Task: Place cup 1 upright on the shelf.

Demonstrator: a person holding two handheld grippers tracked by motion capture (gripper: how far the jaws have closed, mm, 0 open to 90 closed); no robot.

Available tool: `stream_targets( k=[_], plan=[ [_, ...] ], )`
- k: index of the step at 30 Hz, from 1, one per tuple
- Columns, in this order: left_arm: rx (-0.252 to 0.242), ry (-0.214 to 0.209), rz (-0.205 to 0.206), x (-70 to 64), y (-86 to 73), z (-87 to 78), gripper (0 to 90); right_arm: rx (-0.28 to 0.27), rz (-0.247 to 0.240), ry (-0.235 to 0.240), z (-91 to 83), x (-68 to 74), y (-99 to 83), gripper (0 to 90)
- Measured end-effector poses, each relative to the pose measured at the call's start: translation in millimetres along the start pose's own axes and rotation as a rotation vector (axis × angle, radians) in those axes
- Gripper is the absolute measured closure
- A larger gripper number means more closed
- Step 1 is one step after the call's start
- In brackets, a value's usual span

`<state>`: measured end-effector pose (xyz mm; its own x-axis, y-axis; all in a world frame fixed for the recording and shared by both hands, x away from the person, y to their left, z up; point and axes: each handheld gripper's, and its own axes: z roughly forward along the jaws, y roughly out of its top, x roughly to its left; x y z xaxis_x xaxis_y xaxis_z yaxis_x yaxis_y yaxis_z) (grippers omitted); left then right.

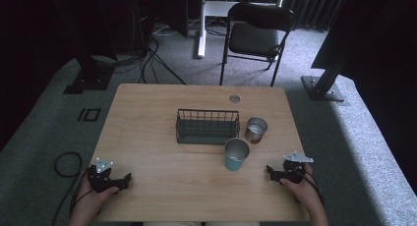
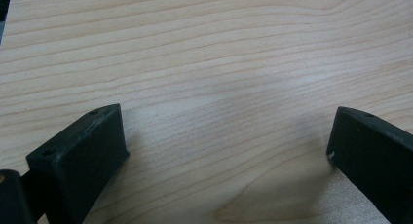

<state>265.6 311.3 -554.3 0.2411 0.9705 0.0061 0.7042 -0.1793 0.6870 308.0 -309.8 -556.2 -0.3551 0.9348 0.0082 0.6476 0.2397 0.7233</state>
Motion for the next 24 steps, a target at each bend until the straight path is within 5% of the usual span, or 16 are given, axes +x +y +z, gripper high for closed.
stream_targets(
  k=[24],
  plan=[
    [0.008, -0.046, 0.057, 1.2, -2.6, -3.6, 1.3, 0.0, 0.0, 0.0, 0.0, 0.0, 0.0, 11.7]
  ],
)
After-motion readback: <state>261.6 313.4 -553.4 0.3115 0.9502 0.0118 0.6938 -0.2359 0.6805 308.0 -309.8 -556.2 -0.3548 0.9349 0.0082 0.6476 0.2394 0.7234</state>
